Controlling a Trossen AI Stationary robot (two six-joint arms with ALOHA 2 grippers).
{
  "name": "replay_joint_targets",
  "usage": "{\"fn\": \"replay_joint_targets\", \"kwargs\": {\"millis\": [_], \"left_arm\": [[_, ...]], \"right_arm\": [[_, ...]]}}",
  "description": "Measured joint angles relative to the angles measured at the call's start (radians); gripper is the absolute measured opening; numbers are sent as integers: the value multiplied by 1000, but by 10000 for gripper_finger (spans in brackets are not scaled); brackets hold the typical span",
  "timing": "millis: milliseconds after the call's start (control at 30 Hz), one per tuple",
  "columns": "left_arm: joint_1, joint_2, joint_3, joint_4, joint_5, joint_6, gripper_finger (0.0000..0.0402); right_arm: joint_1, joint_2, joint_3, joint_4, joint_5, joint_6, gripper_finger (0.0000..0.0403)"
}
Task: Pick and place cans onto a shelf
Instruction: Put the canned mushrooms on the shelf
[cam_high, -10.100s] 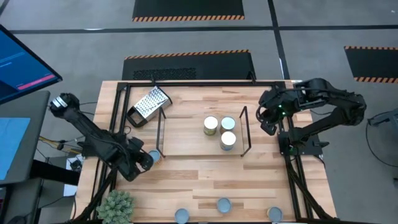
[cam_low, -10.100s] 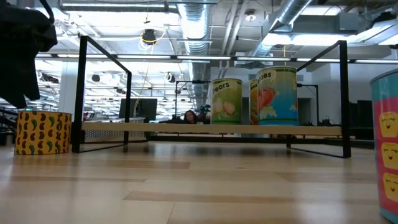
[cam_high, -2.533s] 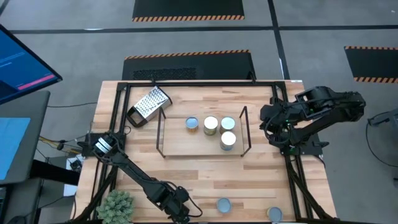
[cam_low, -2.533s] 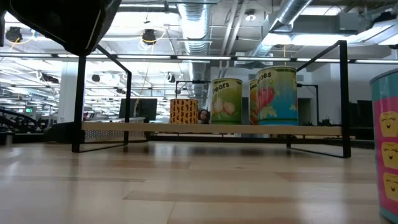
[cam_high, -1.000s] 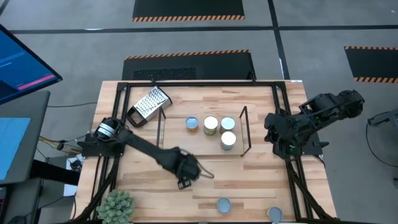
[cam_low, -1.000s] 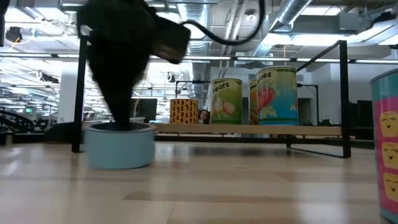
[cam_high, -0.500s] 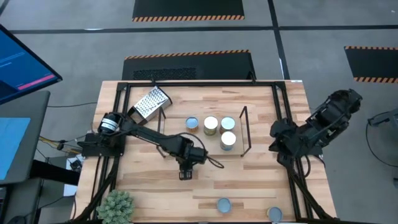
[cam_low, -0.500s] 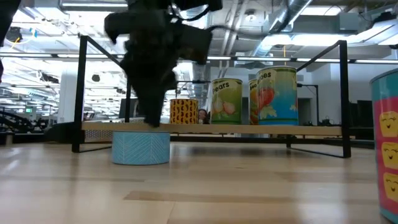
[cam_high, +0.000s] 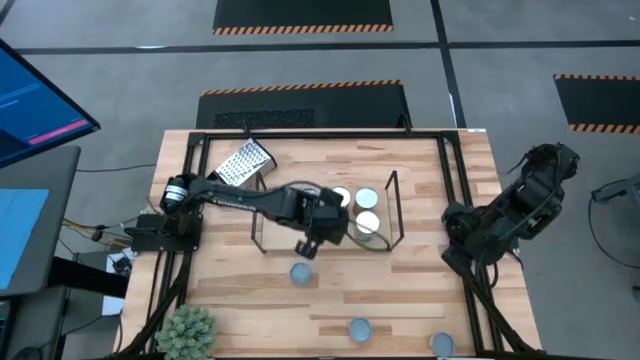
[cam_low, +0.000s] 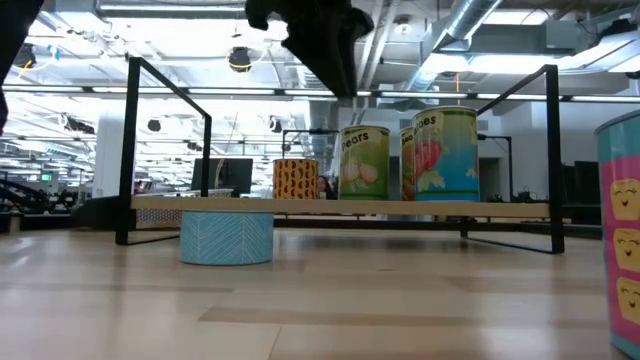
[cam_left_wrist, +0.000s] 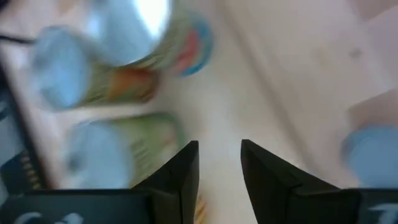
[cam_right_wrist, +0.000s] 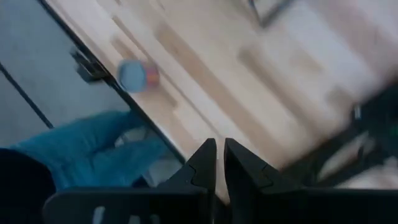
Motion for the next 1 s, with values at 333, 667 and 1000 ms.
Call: {"fn": "replay_joint_targets", "kwargs": {"millis": [333,667,1000], "left_arm": [[117,0,265,-363,-45,-79,107],[183,-37,287,-540,-54,-199,107],[216,-284,284,-515,-110,-249,107]], "right_arm": [[132,16,-202,171,-188,265,59],[205,161,-310,449,-191,177,60],[157,317,-309,528,-430,41,129]]}}
